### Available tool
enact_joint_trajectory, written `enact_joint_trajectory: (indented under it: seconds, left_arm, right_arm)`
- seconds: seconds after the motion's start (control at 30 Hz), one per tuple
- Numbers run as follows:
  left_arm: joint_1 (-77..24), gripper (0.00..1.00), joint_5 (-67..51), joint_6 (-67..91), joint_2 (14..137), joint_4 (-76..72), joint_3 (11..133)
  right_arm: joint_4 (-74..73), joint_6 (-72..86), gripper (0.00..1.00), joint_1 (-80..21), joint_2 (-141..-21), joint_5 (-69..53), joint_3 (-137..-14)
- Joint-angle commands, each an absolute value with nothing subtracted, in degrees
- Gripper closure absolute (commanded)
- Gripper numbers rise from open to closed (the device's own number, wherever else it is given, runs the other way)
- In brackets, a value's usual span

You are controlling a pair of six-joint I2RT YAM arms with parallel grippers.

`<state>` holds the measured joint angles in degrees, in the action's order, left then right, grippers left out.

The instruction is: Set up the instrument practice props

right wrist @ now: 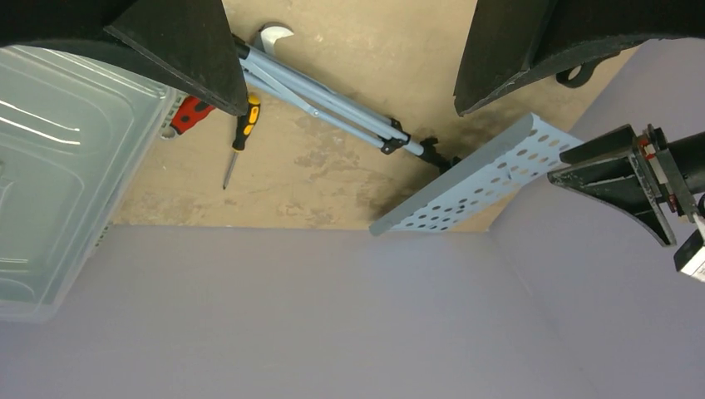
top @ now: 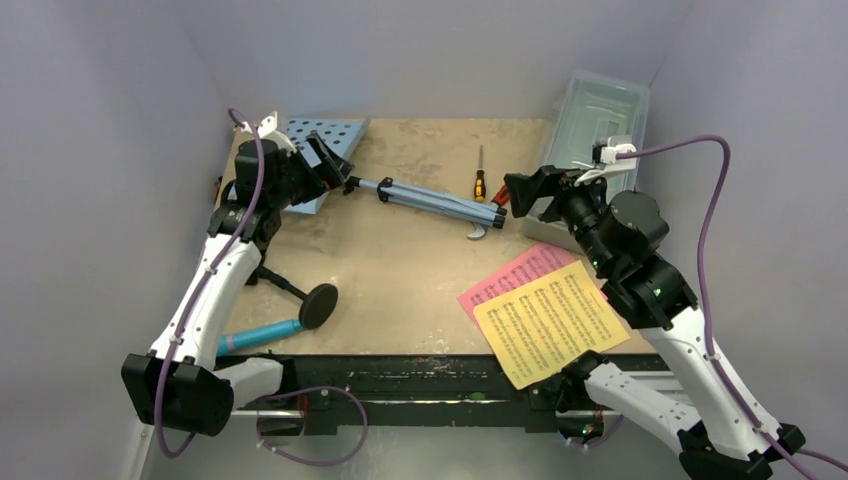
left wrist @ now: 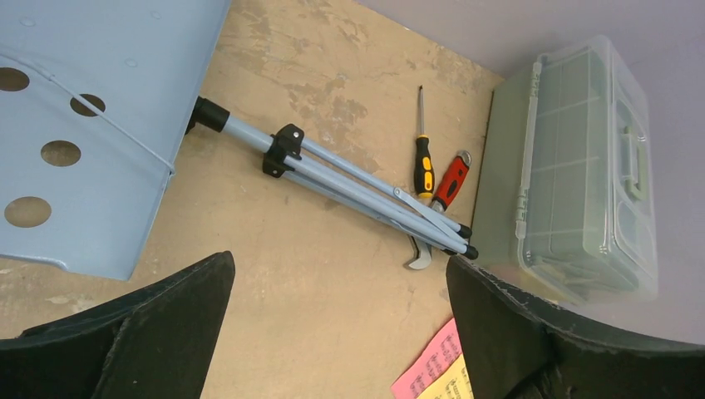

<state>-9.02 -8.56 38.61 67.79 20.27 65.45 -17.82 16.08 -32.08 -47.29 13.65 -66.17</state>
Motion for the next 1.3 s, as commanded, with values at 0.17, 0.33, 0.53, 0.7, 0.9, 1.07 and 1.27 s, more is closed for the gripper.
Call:
enact_joint_trajectory:
  seconds: [0.17,0.33,0.53,0.7,0.9,1.07,1.27]
  left_arm:
    - [-8.4,0.01,2.7,39.1,67.1,25.7,65.7]
    - [-5.4,0.01,5.1,42.7,69.8,30.3,67.4]
    - [4.1,0.00,3.1,52.1,70.6,30.9,64.5]
    - [9.8,0.00,-1.3,60.1,71.4,28.3,61.6]
    - [12.3,0.00,-1.8,71.6,70.6,28.1,55.7]
    - [12.3,0.00,-0.2,78.5,65.7,18.1,46.5]
    - [12.4,0.03,-0.3,83.9,61.2,-4.1,34.8]
  right_arm:
    - [-15.9,16.7,0.02,-32.0,-50.5,6.3,-66.1]
    - [-18.5,17.0,0.02,-32.0,-53.7,4.7,-67.1]
    - [-16.9,17.7,0.02,-32.0,-52.6,2.1,-65.1]
    - [-16.0,17.8,0.02,-31.9,-52.2,1.5,-64.7]
    - [-15.9,17.8,0.02,-32.0,-52.1,2.0,-64.3]
    - [-15.6,17.8,0.02,-32.0,-52.5,2.2,-63.9]
    - [-15.3,18.0,0.02,-32.0,-53.9,1.0,-64.9]
